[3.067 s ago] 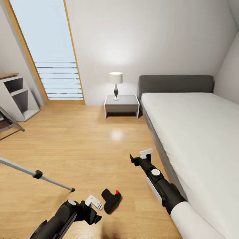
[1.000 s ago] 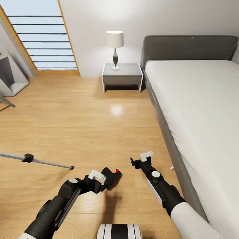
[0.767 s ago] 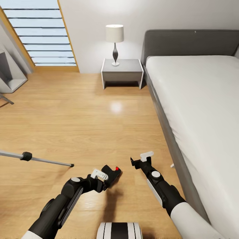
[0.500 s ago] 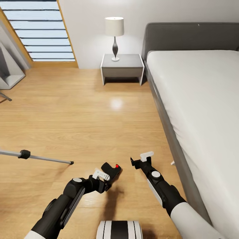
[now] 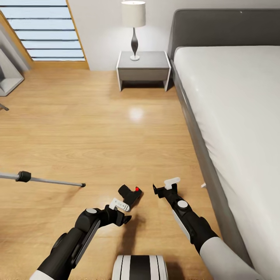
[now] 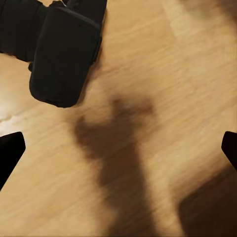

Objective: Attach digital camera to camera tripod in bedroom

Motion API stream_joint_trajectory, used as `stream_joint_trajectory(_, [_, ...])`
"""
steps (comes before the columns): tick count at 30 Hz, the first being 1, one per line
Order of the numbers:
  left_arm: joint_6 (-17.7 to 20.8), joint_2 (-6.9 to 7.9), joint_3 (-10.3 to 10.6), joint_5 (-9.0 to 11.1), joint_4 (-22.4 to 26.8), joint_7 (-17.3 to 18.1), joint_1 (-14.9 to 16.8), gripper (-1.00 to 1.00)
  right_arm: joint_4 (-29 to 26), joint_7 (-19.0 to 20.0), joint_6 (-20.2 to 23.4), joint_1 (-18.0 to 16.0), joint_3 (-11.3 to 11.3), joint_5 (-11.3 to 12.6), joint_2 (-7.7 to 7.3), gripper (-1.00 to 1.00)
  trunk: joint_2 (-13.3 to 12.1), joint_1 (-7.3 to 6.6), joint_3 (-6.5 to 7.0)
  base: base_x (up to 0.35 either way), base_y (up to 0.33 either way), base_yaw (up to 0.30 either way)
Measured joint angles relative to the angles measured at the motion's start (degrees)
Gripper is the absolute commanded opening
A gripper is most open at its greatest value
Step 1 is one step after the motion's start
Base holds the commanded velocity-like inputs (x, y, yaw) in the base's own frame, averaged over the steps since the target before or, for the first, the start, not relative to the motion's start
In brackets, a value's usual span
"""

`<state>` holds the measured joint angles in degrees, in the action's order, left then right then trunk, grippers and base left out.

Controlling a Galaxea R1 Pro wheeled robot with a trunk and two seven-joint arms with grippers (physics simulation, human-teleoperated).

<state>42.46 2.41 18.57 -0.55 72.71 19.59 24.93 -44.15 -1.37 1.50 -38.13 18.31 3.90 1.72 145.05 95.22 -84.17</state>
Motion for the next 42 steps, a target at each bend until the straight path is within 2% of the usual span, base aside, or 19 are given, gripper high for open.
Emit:
stream_joint_trajectory(10, [0.0, 0.12, 0.0, 0.0, 2.6, 0.0, 0.0, 1.0, 0.0, -0.1, -0.1, 0.0, 0.0, 0.0, 0.0, 1.0, 0.1, 0.26, -2.22, 0.0, 0.0, 0.0])
stream_joint_trajectory(16, [0.1, 0.68, -0.1, -0.1, 4.9, -0.1, 0.1, 1.0, 0.0, -0.1, -0.1, 0.0, 0.0, 0.0, 0.0, 1.0, 0.2, 0.41, -3.55, 0.0, 0.0, 0.0])
stream_joint_trajectory(31, [0.0, 1.12, -0.1, -0.1, 5.7, -0.2, 0.1, 1.0, 0.0, -0.1, -0.1, 0.0, 0.0, 0.0, -0.02, 1.0, 0.4, 0.8, -6.87, 0.0, 0.0, 0.0])
stream_joint_trajectory(42, [0.0, 2.69, -0.3, -0.1, 7.6, -0.2, 0.9, 1.0, -0.1, -0.4, -0.2, 0.0, 0.0, 0.0, -0.01, 1.0, 0.6, 1.08, -9.31, 0.0, 0.0, 0.0])
